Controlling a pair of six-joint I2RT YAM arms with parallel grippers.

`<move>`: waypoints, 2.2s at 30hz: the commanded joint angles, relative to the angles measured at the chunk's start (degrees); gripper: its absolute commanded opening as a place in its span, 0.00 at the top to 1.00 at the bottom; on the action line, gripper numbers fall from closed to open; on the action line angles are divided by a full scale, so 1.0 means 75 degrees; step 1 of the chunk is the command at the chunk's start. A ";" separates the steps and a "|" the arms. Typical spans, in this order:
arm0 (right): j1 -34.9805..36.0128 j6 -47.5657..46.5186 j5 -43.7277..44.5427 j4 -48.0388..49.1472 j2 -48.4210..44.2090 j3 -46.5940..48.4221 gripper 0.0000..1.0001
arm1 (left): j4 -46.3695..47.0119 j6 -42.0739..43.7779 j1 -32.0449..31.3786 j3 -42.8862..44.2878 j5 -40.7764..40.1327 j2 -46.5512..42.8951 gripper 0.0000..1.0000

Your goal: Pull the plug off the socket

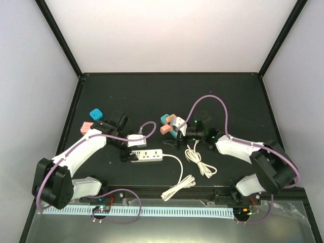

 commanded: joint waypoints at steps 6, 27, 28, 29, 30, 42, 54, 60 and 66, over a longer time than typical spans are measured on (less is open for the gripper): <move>-0.0942 0.0792 -0.0198 -0.0903 -0.0916 0.0076 0.00 | 0.1207 -0.0351 -0.1190 -0.0538 -0.0839 -0.0047 0.10; -0.1632 0.1288 0.0008 -0.0937 -0.1897 -0.0113 0.00 | 0.2666 -0.1366 -0.2062 -0.0945 -0.3440 0.1263 0.47; -0.1643 0.1292 0.0002 -0.0915 -0.1904 -0.0133 0.00 | 0.2720 -0.1333 -0.2031 -0.0974 -0.3538 0.1295 0.49; -0.1653 0.1291 0.0001 -0.0884 -0.1914 -0.0148 0.00 | 0.2760 -0.1281 -0.1981 -0.0989 -0.3671 0.1366 0.51; -0.1659 0.1289 0.0001 -0.0869 -0.1927 -0.0158 0.00 | 0.2805 -0.1249 -0.1914 -0.0992 -0.3824 0.1471 0.53; -0.1826 0.1346 -0.0078 -0.0836 -0.2107 -0.0220 0.00 | 0.2286 -0.0793 0.0645 0.0635 -0.4233 0.2974 0.61; -0.1899 0.1383 -0.0162 -0.0820 -0.2121 -0.0239 0.00 | 0.1784 -0.0747 0.2408 0.3367 -0.5119 0.4792 0.63; -0.1969 0.1429 -0.0220 -0.0811 -0.2128 -0.0242 0.00 | 0.1201 -0.1247 0.2693 0.4966 -0.5153 0.5914 0.65; -0.2034 0.1441 -0.0265 -0.0814 -0.2096 -0.0242 0.00 | 0.0878 -0.1425 0.2725 0.6252 -0.5405 0.6803 0.66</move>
